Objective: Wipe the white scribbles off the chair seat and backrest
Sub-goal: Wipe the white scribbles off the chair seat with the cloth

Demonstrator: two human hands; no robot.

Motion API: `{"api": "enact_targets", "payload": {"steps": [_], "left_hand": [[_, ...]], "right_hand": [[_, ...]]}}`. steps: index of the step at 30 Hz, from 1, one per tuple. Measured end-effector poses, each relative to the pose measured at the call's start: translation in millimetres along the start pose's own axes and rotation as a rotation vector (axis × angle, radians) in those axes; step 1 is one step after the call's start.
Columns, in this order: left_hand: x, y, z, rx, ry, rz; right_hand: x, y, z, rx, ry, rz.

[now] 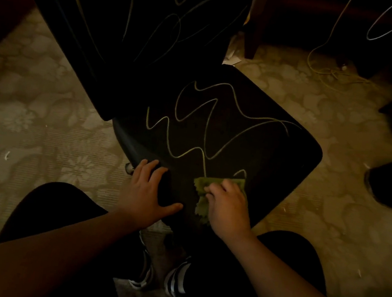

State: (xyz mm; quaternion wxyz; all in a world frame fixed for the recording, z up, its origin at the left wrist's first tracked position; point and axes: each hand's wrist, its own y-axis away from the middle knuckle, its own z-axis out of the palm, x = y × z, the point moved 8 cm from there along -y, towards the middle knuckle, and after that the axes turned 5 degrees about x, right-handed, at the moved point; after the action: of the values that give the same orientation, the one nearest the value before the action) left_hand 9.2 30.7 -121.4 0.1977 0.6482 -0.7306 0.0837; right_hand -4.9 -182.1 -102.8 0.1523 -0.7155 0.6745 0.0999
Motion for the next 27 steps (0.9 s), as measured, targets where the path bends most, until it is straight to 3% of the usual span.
{"api": "enact_targets", "payload": {"steps": [4, 10, 13, 20, 27], "left_hand": [[-1, -5, -10, 0.067, -0.052, 0.103], [-12, -5, -9, 0.027, -0.011, 0.002], [-7, -4, -6, 0.019, 0.018, -0.017], [-9, -8, -9, 0.086, -0.021, 0.040], [-26, -8, -8, 0.057, 0.057, -0.027]], "right_hand": [[50, -22, -18, 0.108, 0.033, 0.235], [86, -40, -27, 0.145, 0.025, 0.483], [65, -36, -25, 0.150, 0.066, 0.381], [-14, -12, 3, -0.039, -0.030, -0.115], [49, -36, -15, 0.105, 0.034, 0.273]]}}
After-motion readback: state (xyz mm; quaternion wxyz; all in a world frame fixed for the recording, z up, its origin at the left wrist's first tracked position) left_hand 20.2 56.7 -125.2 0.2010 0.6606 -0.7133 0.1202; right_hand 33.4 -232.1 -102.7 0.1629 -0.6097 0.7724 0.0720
